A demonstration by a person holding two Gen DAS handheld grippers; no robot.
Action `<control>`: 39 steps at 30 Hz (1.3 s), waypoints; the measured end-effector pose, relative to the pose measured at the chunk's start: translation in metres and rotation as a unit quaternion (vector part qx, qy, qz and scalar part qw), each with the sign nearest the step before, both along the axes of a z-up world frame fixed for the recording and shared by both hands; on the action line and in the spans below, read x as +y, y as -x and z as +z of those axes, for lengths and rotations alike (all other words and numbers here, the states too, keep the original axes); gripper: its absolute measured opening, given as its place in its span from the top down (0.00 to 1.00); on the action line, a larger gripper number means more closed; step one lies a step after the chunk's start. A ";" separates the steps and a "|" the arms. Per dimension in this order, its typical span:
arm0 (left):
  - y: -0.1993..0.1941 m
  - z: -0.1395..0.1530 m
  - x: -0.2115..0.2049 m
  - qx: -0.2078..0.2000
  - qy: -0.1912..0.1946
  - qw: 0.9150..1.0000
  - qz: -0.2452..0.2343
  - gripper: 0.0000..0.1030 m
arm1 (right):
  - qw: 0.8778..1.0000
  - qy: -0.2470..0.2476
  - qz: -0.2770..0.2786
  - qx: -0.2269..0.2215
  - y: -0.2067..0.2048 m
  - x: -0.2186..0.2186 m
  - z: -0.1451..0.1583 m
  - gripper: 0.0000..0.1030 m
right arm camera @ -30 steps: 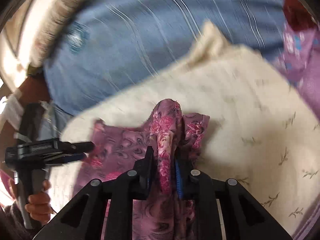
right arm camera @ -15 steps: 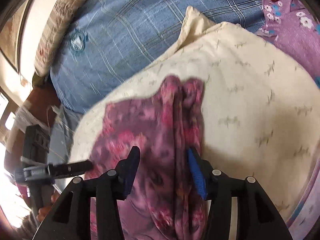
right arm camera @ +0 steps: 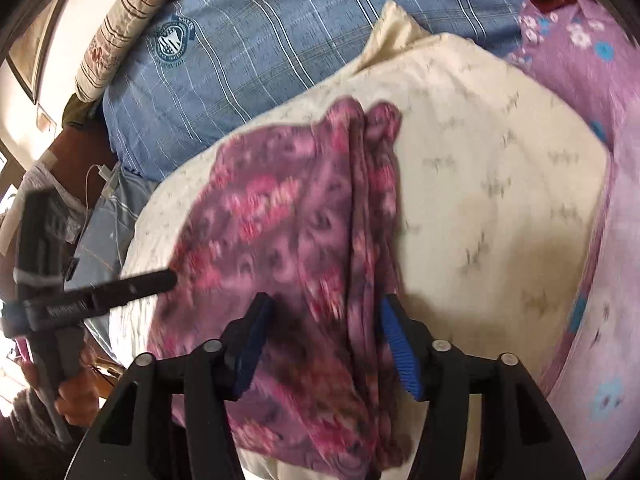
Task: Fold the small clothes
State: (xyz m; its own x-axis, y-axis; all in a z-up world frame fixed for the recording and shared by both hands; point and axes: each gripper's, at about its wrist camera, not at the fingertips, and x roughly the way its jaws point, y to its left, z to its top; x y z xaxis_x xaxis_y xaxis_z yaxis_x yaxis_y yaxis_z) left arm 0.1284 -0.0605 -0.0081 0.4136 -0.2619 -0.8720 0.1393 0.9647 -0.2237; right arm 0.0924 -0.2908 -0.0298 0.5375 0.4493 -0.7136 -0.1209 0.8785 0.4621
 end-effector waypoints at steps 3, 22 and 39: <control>0.003 0.001 0.000 0.002 -0.003 1.000 -0.004 0.22 | 1.000 -0.006 -0.009 0.006 0.005 -0.005 -0.001 0.37; -0.019 0.006 0.039 0.016 0.046 0.998 0.040 0.22 | 0.999 -0.016 -0.008 -0.030 -0.044 0.003 0.030 0.37; 0.002 -0.016 0.038 0.092 0.111 0.989 0.010 0.22 | 1.000 -0.009 0.007 -0.018 -0.057 -0.011 0.024 0.84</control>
State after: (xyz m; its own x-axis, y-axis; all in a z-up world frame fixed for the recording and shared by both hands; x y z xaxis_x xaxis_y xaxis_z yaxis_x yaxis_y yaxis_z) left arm 0.1261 -0.0227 -0.0243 0.2594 -0.4497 -0.8547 0.0585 0.8907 -0.4509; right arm 0.1496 -0.3016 -0.0062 0.5563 0.4699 -0.6854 -0.1502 0.8680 0.4732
